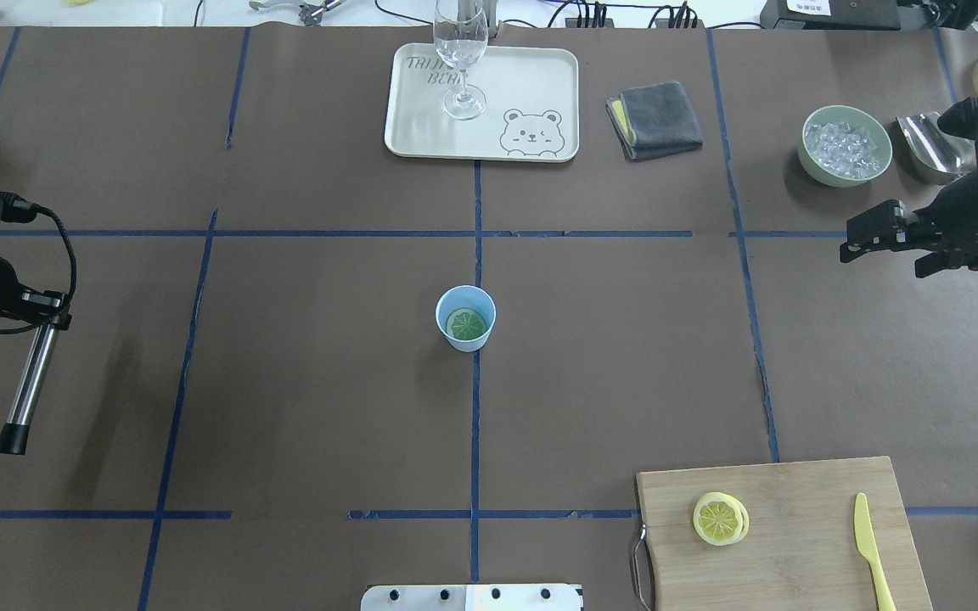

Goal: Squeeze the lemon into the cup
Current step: 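Lift the muddler out and carry it back toward its starting spot, then lower the muddler onto the table and open the left gripper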

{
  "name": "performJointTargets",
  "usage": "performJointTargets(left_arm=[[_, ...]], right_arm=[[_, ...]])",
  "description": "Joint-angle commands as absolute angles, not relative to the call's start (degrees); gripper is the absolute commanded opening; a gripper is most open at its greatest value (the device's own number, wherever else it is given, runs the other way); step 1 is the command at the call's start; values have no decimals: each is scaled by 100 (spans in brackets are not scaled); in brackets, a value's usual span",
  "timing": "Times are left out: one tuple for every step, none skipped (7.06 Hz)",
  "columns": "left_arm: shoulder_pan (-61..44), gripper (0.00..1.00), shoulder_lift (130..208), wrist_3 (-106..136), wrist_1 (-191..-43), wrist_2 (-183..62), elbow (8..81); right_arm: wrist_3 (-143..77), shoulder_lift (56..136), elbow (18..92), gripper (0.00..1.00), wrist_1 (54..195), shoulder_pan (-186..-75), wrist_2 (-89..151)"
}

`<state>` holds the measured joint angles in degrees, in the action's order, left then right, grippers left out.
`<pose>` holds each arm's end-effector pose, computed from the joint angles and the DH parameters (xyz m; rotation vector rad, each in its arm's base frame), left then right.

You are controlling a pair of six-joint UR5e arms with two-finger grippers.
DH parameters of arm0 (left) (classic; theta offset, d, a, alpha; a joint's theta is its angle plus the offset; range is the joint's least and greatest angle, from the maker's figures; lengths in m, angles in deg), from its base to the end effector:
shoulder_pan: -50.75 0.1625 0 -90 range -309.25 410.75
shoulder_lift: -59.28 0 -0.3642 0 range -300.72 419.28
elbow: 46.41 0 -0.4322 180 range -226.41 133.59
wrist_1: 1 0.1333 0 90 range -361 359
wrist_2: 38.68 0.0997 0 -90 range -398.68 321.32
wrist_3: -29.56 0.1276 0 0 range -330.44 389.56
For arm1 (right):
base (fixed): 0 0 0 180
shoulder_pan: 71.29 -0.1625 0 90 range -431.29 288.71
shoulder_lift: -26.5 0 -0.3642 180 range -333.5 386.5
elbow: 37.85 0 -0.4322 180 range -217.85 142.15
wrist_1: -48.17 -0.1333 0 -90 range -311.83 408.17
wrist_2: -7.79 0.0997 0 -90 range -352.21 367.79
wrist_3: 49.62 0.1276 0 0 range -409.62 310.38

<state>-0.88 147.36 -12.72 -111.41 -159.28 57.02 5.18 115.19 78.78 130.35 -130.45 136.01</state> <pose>0.2903 -0.4768 0.4808 0.0779 0.7478 0.0837 -0.2248 -0.4826 0.3472 0.0021 -0.8808 0.1828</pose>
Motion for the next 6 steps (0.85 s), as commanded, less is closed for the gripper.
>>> performJointTargets(left_arm=[[-66,0,14988,-1271,-11122,-15945,5354],[-66,0,15033,-1202,-11122,-15918,5274],[-66,0,15112,-1201,-11139,-15927,5134],[-66,0,15235,-1253,-11122,-15927,5028],[-75,0,15227,-1280,-11113,-15936,4966],[-84,0,15227,-1306,-11104,-15944,4939]], right_arm=[[496,11535,7913,100,13035,-13052,13619],[496,11535,7922,100,13035,-13052,13620],[496,11535,7922,100,13035,-13052,13620],[496,11535,7913,100,13035,-13052,13620],[505,11535,7913,100,13035,-13052,13620],[505,11535,7913,100,13035,-13052,13620]])
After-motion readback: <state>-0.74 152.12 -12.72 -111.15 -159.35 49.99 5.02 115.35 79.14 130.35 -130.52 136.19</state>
